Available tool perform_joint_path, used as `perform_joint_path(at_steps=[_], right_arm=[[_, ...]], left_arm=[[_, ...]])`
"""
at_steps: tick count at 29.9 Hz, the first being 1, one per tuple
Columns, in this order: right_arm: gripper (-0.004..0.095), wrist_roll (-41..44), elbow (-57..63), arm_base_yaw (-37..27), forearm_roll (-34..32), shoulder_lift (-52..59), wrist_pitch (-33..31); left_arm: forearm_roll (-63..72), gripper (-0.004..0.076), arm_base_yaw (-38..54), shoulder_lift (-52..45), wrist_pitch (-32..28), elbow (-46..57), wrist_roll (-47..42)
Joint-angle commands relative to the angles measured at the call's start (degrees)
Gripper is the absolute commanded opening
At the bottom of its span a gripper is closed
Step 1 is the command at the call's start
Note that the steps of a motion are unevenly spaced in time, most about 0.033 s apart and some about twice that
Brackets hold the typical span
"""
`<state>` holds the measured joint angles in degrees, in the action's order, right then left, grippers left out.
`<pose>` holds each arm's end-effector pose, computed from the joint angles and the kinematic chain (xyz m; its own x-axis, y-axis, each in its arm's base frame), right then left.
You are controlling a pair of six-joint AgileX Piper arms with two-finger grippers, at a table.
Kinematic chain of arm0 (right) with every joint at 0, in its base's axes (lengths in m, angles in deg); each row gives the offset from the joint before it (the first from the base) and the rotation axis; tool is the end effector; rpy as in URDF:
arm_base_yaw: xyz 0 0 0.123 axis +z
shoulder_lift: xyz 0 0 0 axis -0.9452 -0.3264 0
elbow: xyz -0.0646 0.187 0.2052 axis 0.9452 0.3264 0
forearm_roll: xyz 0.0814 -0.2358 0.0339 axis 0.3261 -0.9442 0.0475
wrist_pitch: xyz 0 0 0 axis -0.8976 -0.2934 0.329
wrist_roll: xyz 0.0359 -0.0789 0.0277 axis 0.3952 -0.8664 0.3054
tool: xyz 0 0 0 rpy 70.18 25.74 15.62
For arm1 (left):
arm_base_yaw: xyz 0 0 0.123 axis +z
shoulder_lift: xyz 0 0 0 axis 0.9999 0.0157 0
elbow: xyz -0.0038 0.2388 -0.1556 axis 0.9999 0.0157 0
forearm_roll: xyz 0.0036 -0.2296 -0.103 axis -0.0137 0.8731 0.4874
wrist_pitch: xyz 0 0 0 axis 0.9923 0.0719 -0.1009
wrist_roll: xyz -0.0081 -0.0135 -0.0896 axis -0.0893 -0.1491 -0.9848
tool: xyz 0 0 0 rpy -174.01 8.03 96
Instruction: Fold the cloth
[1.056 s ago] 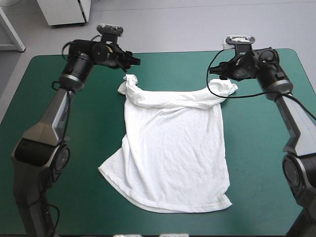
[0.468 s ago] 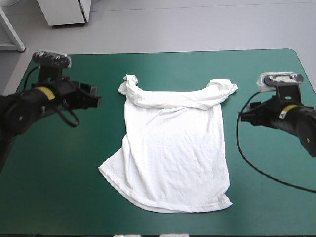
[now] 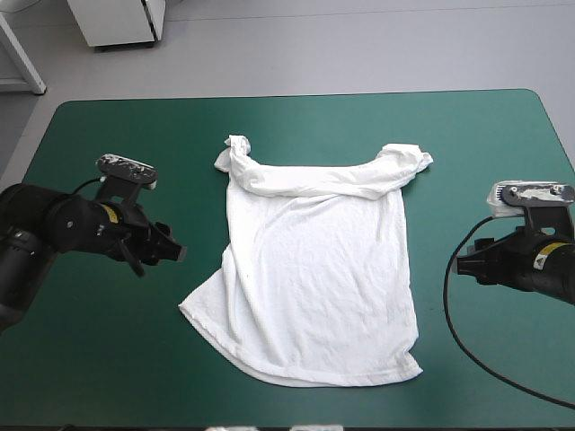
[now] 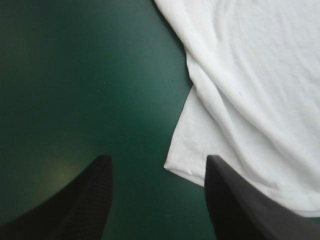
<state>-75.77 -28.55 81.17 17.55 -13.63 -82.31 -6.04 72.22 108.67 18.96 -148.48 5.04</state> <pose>0.1465 0.0238 0.3976 -0.7525 -0.0184 -0.6583 -0.0735 0.9957 0.0563 0.2061 -0.0635 0.3875 -0.8138 0.3168 -0.4872 0.3501 0.9364 0.0241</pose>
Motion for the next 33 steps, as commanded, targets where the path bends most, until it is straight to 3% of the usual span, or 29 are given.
perform_joint_path(at_steps=[1,11,19,26,28,33], right_arm=[[0.054,0.1,-0.2,-0.4,-0.1,0.4,1.4],[0.054,0.3,0.3,-0.4,-0.1,0.4,1.9],[0.054,0.5,0.3,-0.4,-0.2,0.4,1.9],[0.0539,1.2,0.3,-0.4,-0.6,0.3,1.9],[0.054,1.7,0.3,-0.4,-0.6,0.3,1.9],[0.054,1.8,0.4,-0.4,-0.4,-0.9,-0.3]], left_arm=[[0.8,0.04,-0.3,3.0,1.4,-0.1,0.2],[1.8,0.04,-0.3,9.3,-11.9,15.2,-0.8],[4.9,0.04,-0.3,18.1,-12.9,15.8,0.3],[5.9,0.0391,-1.2,19.4,-16.2,20.8,1.4],[6.2,0.0336,-1.2,19.5,-17.4,22.5,1.6],[7.6,-0.0009,-1.2,19.5,-18.9,24.7,3.4]])
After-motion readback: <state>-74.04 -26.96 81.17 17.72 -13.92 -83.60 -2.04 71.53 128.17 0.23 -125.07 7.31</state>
